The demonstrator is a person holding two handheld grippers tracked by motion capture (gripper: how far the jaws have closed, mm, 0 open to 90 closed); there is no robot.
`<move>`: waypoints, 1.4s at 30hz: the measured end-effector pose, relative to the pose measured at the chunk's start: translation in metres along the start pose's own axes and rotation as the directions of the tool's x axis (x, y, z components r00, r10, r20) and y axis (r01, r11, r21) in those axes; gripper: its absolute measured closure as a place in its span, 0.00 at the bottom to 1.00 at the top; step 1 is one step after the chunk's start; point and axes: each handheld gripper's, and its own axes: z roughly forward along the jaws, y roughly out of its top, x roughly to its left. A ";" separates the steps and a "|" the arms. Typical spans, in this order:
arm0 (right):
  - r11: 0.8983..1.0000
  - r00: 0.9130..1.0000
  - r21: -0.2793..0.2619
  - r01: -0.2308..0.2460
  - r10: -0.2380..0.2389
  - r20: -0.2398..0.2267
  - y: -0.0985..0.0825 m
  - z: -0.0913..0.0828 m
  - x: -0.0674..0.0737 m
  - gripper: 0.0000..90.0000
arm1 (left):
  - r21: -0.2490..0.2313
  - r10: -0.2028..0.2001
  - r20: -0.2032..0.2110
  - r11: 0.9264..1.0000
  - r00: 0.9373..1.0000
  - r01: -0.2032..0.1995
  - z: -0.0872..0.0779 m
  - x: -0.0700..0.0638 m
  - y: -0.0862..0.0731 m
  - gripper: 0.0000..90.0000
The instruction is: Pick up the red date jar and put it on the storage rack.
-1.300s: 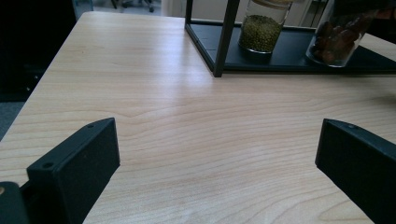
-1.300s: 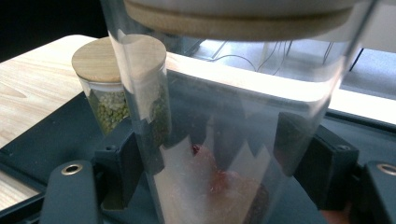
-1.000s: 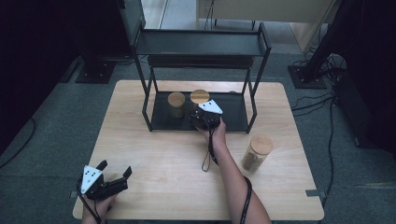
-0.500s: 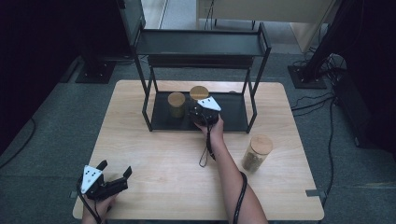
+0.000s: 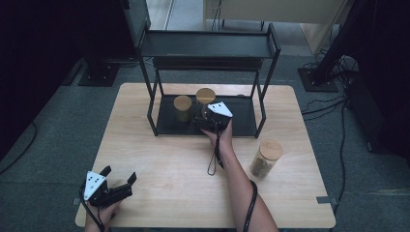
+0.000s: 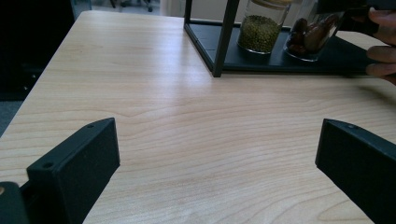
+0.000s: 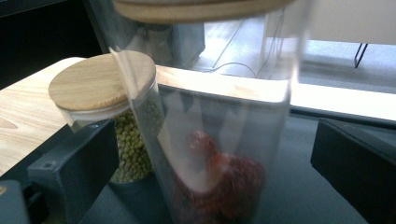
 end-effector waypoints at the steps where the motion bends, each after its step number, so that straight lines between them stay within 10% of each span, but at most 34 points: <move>1: 1.000 1.000 0.001 0.000 0.000 0.006 -0.002 -0.002 0.000 0.00 | 0.000 0.000 0.000 1.000 1.000 0.000 0.000 0.000 0.000 0.00; 42: 0.999 0.999 0.021 0.033 -0.033 -0.007 -0.053 -0.069 0.001 0.00 | 0.005 0.005 -0.002 1.000 1.000 -0.005 0.000 0.000 0.000 0.00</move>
